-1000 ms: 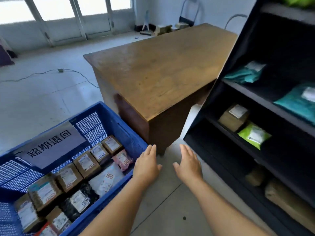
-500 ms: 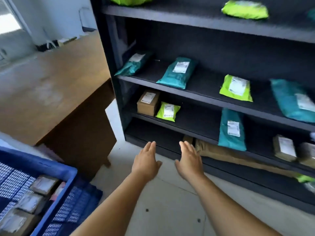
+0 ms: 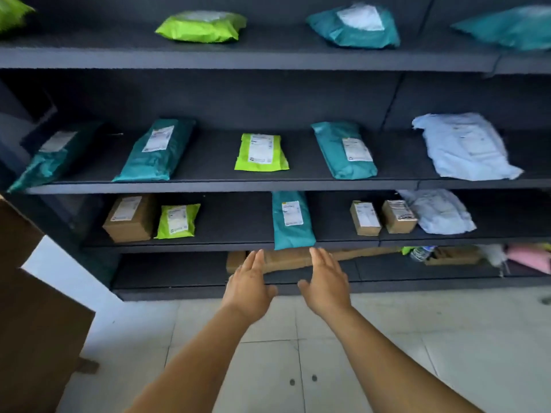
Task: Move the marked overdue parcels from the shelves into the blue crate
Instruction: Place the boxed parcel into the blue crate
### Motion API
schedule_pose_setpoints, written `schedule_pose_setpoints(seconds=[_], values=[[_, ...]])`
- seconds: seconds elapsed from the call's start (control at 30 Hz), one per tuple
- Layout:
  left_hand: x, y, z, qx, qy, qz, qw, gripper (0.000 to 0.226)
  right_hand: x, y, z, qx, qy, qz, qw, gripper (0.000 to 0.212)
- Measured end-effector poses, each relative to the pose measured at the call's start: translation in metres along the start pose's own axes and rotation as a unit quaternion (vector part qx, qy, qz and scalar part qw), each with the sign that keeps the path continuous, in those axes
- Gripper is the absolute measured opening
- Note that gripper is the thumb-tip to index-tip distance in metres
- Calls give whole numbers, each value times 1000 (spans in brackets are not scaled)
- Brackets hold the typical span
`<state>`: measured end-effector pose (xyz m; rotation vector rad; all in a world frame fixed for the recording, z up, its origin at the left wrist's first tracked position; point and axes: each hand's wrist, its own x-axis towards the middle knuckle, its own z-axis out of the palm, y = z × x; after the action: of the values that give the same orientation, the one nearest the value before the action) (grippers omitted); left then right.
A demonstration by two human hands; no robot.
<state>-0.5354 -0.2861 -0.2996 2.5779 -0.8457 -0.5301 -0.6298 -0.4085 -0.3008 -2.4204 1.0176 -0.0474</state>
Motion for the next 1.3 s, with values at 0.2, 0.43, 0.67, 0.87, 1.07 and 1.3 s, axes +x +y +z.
schedule_pose_setpoints(seconds=[0.2, 0.43, 0.67, 0.87, 1.07, 1.3], values=[[43, 45, 19, 14, -52, 70, 996, 79, 19, 43, -24, 3, 32, 77, 997, 73], [80, 87, 42, 41, -99, 132, 985, 79, 43, 83, -38, 16, 54, 131, 990, 75], [115, 138, 75, 51, -121, 137, 982, 81, 78, 142, -63, 30, 56, 143, 988, 74], [156, 194, 117, 64, -119, 76, 988, 81, 129, 221, -92, 37, 1, 120, 992, 77], [189, 239, 164, 30, -118, -8, 993, 81, 189, 287, -109, 72, -79, 83, 991, 77], [241, 237, 217, -7, -116, -59, 991, 81, 254, 322, -72, 100, -122, 87, 984, 78]])
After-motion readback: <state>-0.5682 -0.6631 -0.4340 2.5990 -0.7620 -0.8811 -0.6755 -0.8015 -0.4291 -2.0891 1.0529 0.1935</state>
